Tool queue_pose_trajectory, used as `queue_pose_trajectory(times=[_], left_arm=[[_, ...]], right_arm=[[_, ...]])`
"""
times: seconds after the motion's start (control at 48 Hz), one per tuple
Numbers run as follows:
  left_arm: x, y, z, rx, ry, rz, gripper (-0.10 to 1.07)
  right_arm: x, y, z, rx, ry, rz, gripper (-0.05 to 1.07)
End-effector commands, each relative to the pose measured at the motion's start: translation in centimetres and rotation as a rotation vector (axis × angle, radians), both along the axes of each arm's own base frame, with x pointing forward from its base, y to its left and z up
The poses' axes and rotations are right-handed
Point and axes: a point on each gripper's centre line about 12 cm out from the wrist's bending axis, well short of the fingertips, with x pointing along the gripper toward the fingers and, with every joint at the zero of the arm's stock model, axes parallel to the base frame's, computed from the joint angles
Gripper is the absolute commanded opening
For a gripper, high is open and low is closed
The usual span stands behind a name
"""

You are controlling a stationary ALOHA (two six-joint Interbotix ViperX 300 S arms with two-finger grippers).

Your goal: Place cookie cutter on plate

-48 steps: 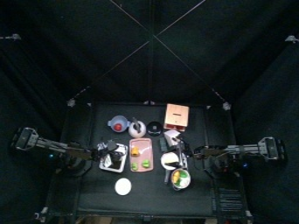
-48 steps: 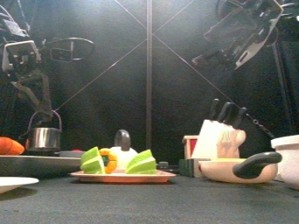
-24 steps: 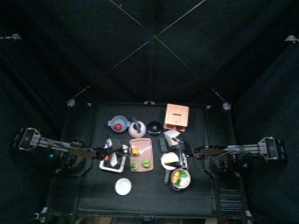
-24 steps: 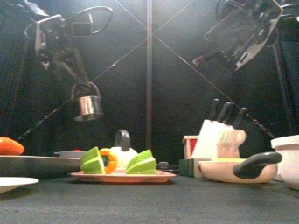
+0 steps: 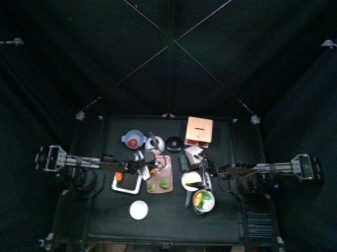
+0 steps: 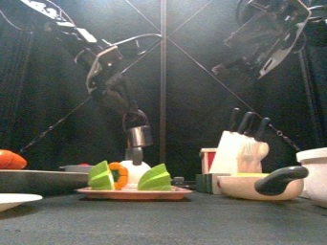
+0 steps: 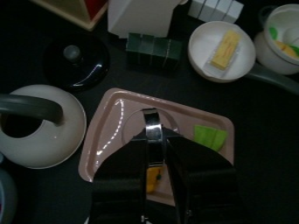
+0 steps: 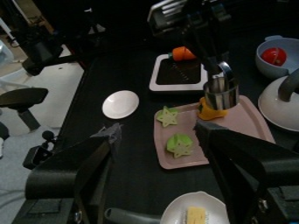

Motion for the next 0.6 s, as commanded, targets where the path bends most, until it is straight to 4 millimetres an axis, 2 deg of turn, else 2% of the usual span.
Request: queue_pose_trajectory(times=[0.0,0.312,0.583], left_arm=[[1.6,0.9,0.0,-0.003,-0.01,0.019,0.51],[4.9,1.6,-3.1,-0.002,0.066,0.03,0.52],[4.9,1.7,-3.9,-0.015,0.091,0.045,0.59]], right_arm=[[-0.1,0.0,0.7,0.007,-0.026,0.0,0.98],[-0.3,0.0,0.4,0.011,-0.019,-0.001,0.98],[-0.3,0.1,0.3,0.012,-0.016,-0.001,0.98]])
